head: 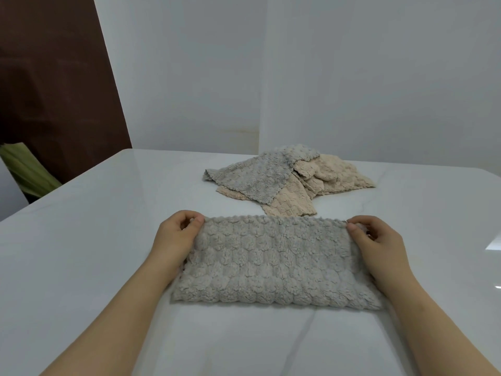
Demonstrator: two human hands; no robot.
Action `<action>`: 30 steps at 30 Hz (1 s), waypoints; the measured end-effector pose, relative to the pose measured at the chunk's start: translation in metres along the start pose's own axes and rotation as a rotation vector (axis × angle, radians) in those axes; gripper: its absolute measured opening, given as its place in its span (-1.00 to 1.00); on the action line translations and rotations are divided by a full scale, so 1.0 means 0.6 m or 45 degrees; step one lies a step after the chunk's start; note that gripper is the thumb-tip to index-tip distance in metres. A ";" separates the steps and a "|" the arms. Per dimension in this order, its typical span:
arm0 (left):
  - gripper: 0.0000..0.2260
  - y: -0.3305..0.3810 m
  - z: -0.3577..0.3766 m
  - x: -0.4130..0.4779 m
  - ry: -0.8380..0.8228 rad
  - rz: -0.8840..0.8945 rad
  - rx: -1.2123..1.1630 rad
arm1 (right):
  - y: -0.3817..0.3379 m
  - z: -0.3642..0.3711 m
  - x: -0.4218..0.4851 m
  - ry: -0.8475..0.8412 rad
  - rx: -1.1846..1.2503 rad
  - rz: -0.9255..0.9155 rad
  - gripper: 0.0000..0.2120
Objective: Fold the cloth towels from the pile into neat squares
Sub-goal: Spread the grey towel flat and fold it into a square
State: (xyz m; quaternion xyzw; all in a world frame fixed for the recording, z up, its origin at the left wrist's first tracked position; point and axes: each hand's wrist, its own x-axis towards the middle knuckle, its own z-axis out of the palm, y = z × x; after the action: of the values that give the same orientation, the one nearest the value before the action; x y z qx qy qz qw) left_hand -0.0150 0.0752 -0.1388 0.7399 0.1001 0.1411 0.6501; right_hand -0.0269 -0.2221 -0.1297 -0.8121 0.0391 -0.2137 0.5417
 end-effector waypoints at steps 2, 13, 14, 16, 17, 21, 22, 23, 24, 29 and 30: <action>-0.84 -0.004 0.002 0.003 0.043 -0.006 0.030 | 0.000 0.002 0.001 0.034 -0.079 0.015 -0.84; -0.85 0.008 0.005 -0.006 -0.424 0.141 0.681 | -0.018 -0.005 -0.012 -0.466 -0.793 0.263 -0.49; -0.84 0.006 0.007 -0.009 -0.498 0.176 0.787 | -0.017 -0.006 -0.013 -0.499 -0.811 0.278 -0.50; -0.83 0.000 0.014 -0.013 -0.498 0.264 0.890 | -0.016 -0.006 -0.015 -0.504 -0.744 0.274 -0.55; -0.82 -0.002 0.019 -0.014 -0.464 0.294 0.901 | -0.016 -0.006 -0.016 -0.465 -0.684 0.250 -0.56; -0.77 -0.003 0.033 -0.020 -0.202 0.522 1.123 | -0.010 -0.002 -0.014 -0.212 -0.641 0.110 -0.57; -0.75 -0.002 0.038 -0.023 -0.111 0.634 1.218 | -0.008 -0.003 -0.013 -0.193 -0.690 0.104 -0.55; -0.72 0.005 0.045 -0.029 -0.065 0.720 1.259 | -0.007 -0.004 -0.013 -0.201 -0.757 0.115 -0.53; -0.69 0.013 0.053 -0.039 -0.108 0.745 1.292 | -0.006 -0.006 -0.013 -0.223 -0.830 0.137 -0.50; -0.49 0.019 0.118 -0.080 -0.731 0.512 1.534 | -0.020 -0.014 -0.014 -0.427 -0.965 0.347 -0.49; -0.47 0.014 0.123 -0.080 -0.777 0.474 1.580 | -0.019 -0.014 -0.014 -0.462 -0.966 0.359 -0.57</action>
State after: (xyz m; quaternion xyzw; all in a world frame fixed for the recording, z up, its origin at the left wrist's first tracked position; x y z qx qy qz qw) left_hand -0.0356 -0.0110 -0.1427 0.9845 -0.1525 -0.0465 0.0736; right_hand -0.0395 -0.2222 -0.1191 -0.9645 0.1295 0.0377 0.2271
